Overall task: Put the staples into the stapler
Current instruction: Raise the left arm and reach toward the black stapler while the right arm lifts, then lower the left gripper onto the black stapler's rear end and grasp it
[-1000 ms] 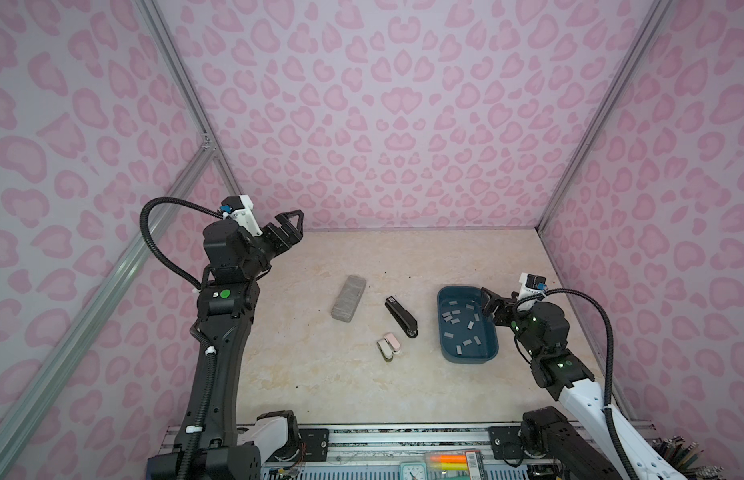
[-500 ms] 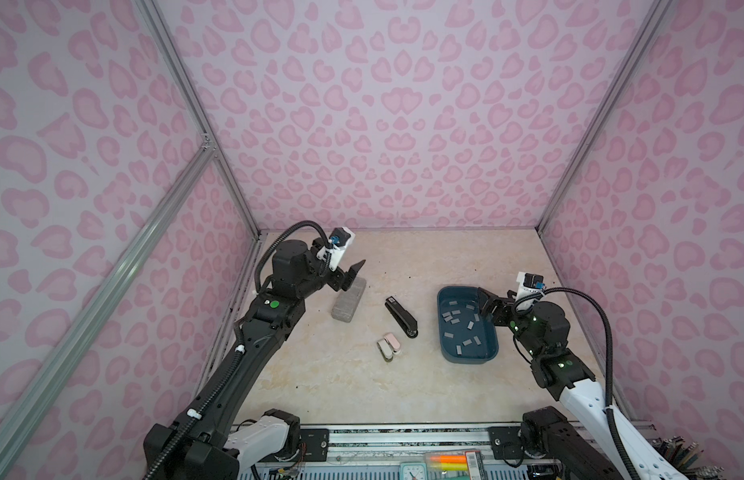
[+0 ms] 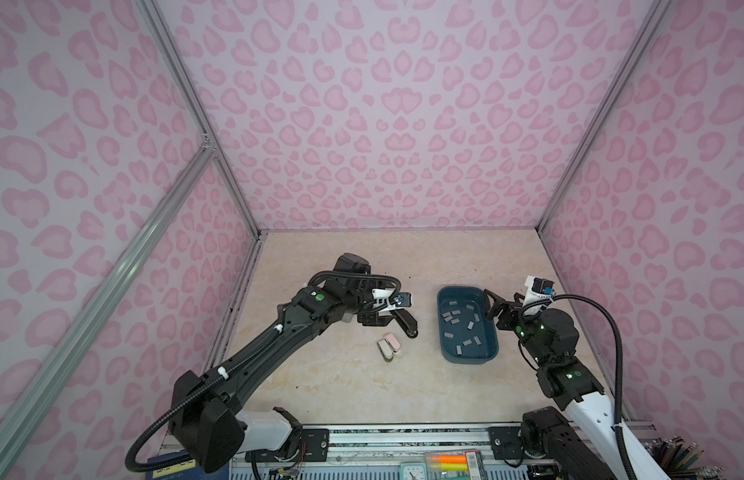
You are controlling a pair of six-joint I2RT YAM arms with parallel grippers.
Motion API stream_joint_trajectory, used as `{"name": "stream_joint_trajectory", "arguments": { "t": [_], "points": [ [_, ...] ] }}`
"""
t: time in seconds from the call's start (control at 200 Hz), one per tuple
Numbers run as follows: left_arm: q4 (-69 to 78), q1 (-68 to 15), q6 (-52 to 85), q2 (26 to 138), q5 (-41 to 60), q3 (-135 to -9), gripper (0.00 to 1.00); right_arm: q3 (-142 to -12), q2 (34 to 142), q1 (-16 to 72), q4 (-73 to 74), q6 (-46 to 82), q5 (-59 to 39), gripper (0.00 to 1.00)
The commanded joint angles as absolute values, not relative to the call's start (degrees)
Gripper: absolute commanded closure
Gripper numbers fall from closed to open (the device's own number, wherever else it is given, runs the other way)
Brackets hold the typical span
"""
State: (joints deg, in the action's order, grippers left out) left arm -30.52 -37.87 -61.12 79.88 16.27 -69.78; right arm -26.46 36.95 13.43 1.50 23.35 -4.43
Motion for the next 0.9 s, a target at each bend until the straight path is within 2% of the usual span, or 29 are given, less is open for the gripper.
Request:
{"name": "stream_joint_trajectory", "arguments": {
  "t": [0.0, 0.15, 0.285, 0.385, 0.49, 0.65, 0.895],
  "points": [
    [-42.05, -40.73, -70.49, 86.56, 6.23, -75.11, 0.29, -25.71, 37.65, 13.50, 3.59, 24.60, -5.69, 0.00],
    [-44.47, -42.76, -71.53, 95.49, 7.23, -83.88, 0.30, -26.01, 39.08, 13.53, 3.45, 23.23, -4.16, 0.00],
    [-44.37, -45.19, -73.03, 102.02, 5.63, -87.05, 0.31, -26.37, 40.31, 13.53, 3.34, 22.16, -2.99, 0.00],
    [-44.31, -45.92, -72.44, 105.26, 8.32, -88.26, 0.28, -26.64, 41.50, 13.47, 3.54, 22.06, -3.12, 0.00],
    [-45.03, -45.97, -72.32, 107.74, 8.87, -88.77, 0.22, -26.78, 42.78, 13.51, 3.80, 22.36, -3.47, 0.00],
    [-42.76, -45.97, -72.71, 108.82, 6.32, -86.31, 0.18, -26.73, 43.54, 13.45, 3.93, 23.01, -4.04, 0.00],
    [-42.76, -45.97, -72.00, 110.74, 5.32, -87.14, 0.19, -26.55, 43.34, 13.52, 3.63, 22.99, -3.87, 0.00]
  ]
}}
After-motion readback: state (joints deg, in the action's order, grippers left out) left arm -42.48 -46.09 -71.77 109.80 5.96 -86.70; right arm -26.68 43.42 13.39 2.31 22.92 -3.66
